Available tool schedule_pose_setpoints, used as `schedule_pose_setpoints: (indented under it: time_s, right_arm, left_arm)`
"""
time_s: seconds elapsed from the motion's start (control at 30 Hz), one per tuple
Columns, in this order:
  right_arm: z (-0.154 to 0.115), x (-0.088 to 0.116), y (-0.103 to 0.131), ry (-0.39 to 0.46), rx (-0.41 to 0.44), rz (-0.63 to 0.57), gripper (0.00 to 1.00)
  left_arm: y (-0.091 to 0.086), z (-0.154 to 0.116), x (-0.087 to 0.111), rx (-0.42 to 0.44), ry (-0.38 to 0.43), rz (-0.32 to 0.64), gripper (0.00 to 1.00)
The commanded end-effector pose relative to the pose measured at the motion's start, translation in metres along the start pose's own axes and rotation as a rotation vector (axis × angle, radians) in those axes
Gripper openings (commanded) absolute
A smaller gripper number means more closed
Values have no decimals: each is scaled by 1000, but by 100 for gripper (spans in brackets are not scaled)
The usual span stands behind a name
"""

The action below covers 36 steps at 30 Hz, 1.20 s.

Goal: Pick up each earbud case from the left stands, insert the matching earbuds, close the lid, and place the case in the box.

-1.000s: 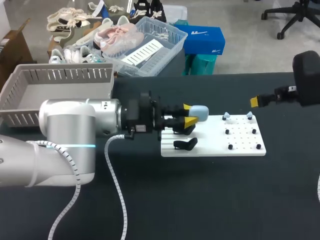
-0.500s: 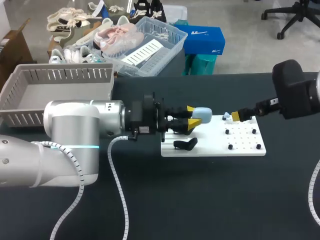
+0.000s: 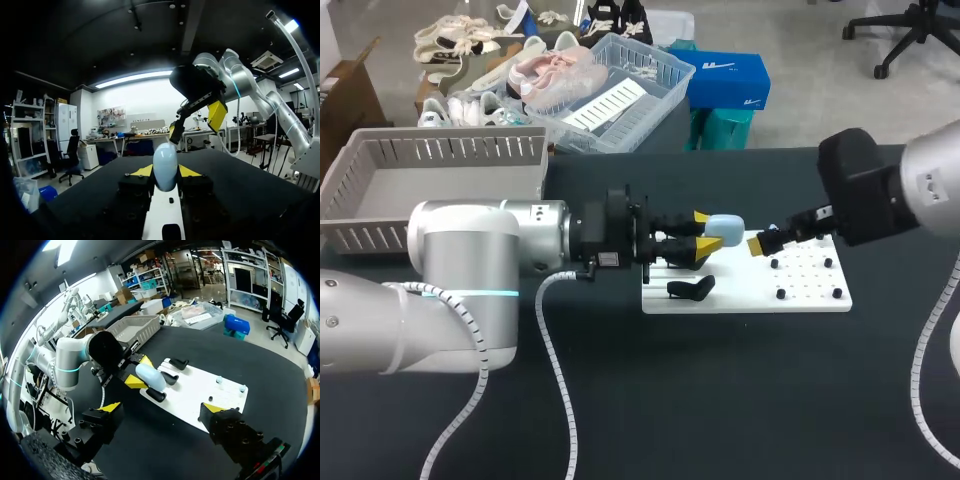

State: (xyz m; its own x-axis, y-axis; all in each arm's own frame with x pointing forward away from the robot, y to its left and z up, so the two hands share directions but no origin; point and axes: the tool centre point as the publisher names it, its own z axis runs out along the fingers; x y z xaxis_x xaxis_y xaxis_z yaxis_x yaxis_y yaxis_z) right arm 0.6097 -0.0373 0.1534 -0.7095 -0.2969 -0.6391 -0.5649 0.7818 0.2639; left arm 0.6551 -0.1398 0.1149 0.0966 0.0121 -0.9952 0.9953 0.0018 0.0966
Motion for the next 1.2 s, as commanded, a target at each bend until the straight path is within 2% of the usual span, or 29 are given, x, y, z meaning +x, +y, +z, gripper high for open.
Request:
schedule_pose_setpoints:
  time_s: [0.03, 0.53, 1.2]
  right_arm:
    - [16, -7, 0, 15, -22, -1, 100]
    - [36, -11, -3, 48, -31, 18, 100]
    - [47, -16, -14, 63, 16, 23, 100]
  left_arm:
    - [1, 1, 1, 1, -1, 0, 0]
    - [1, 1, 1, 1, -1, 0, 0]
    - [1, 1, 1, 1, -1, 0, 0]
